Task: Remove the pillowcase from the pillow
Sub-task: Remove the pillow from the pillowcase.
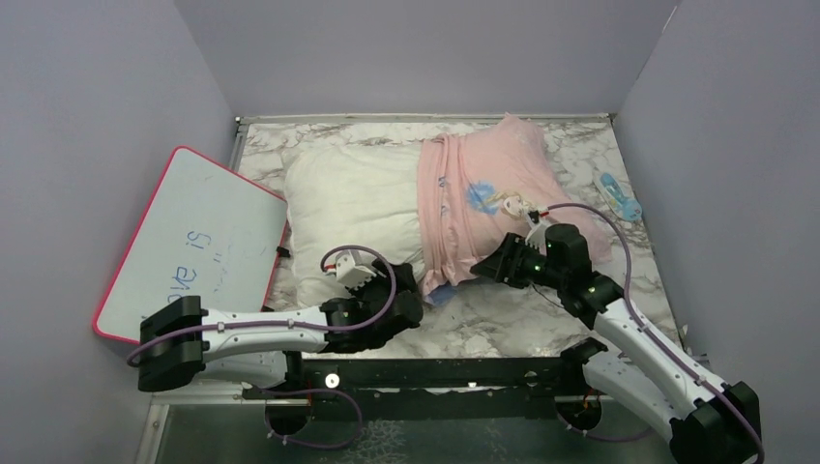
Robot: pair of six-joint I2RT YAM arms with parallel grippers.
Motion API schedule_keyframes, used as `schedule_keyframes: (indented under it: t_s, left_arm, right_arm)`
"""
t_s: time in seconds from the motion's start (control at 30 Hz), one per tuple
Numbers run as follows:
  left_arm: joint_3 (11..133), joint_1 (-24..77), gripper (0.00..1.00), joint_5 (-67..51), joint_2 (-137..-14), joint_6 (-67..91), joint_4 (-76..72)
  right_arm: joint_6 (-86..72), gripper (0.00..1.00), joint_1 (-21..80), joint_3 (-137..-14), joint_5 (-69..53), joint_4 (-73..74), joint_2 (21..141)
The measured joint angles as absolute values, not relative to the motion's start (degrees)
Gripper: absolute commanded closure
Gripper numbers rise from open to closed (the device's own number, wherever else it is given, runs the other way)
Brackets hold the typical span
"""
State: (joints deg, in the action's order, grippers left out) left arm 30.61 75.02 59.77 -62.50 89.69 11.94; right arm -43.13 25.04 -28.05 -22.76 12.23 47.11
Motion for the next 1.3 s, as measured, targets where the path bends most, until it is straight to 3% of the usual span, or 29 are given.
schedule_keyframes:
  t_s: [0.1,0.27,0.63,0.83,0.87,0.93,1.0,1.3]
  left_arm:
    - [34.4,75.0,1.0,62.0,-66.3,93.5,17.0]
    - [34.1,75.0,1.0,62.1,-66.9,96.7,20.0]
    - [33.9,75.0,1.0,58.4,-60.3,88.2,21.9]
    - [33.6,74.7,1.0,56.1,-58.3,82.3,21.0]
    - [33.5,74.7,1.0,55.8,-57.9,81.1,21.0]
    - [33.4,74.7,1.0,55.2,-57.0,79.4,21.0]
    - [33.3,74.7,1.0,54.7,-55.8,78.3,21.1]
    - [33.6,73.9,1.0,54.9,-53.7,77.7,23.4]
  right_arm:
    - [-42.8,0.33,25.0,-28.1,-21.4,13.4,45.7]
    - [-41.8,0.14,25.0,-28.2,-16.3,17.8,44.3]
    - [-42.6,0.12,25.0,-29.4,-2.8,22.1,43.3]
    - [-48.6,0.51,25.0,-23.1,-5.0,5.6,46.5]
    - [-49.3,0.59,25.0,-22.9,-5.2,4.8,47.7]
    - [-50.2,0.87,25.0,-23.9,-4.7,5.2,49.3]
    - [-49.6,0.98,25.3,-26.5,-2.6,7.8,49.3]
    - [-40.9,0.98,25.5,-35.9,18.7,21.5,40.9]
